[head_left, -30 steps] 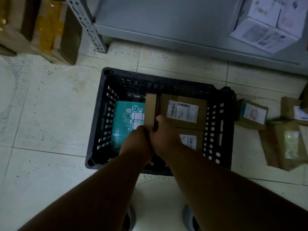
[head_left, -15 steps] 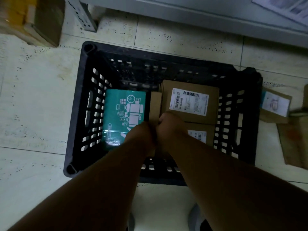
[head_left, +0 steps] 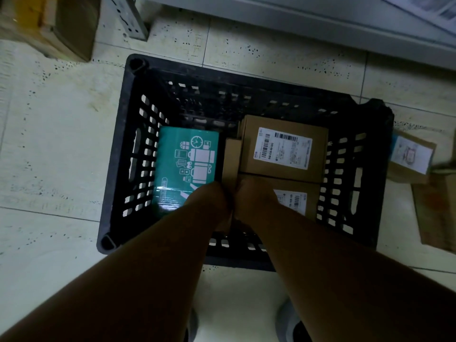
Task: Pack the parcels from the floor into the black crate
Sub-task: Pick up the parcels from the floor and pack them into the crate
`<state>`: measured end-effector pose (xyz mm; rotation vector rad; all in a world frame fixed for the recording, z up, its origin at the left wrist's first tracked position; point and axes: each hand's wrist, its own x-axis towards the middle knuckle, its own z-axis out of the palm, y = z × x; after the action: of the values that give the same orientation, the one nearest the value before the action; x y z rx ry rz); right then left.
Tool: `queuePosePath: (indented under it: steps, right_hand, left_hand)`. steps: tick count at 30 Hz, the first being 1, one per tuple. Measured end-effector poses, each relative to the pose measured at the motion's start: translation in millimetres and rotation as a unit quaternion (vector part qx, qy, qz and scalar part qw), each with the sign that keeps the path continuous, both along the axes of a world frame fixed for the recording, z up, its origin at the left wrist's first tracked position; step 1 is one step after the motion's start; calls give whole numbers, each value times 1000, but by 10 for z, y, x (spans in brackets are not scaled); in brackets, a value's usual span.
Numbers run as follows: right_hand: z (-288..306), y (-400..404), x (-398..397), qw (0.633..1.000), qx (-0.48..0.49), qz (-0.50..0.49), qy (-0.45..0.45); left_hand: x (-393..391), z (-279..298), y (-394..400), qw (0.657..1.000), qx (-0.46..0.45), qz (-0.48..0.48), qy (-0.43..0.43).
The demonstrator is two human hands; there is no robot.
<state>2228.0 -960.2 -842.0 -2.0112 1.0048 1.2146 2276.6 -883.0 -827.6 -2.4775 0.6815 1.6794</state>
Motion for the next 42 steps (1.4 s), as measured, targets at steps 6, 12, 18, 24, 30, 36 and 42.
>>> queuePosePath:
  steps: [6,12,18,24,30,36,42]
  right_hand:
    - [131,29,-16,990,-6,-131,-50]
    - [213,113,-15,962,-30,-237,-130]
    - [509,-45,69,957,-68,-244,-144]
    - [617,-164,-22,960,-106,-175,-191]
    - [868,-32,-144,960,-164,10,-227]
    - [873,-394,-107,962,-203,6,-182]
    - [723,-560,-193,963,-196,20,-183]
  left_hand:
    - [-77,16,13,996,-24,85,19]
    - [-83,212,50,987,-113,113,-10]
    - [-137,347,193,915,-180,360,27]
    - [90,258,50,914,-204,318,-148]
    - [437,343,-55,908,-260,286,-159]
    - [469,360,-134,942,-218,237,-96]
    - [310,109,-317,901,-164,400,-35]
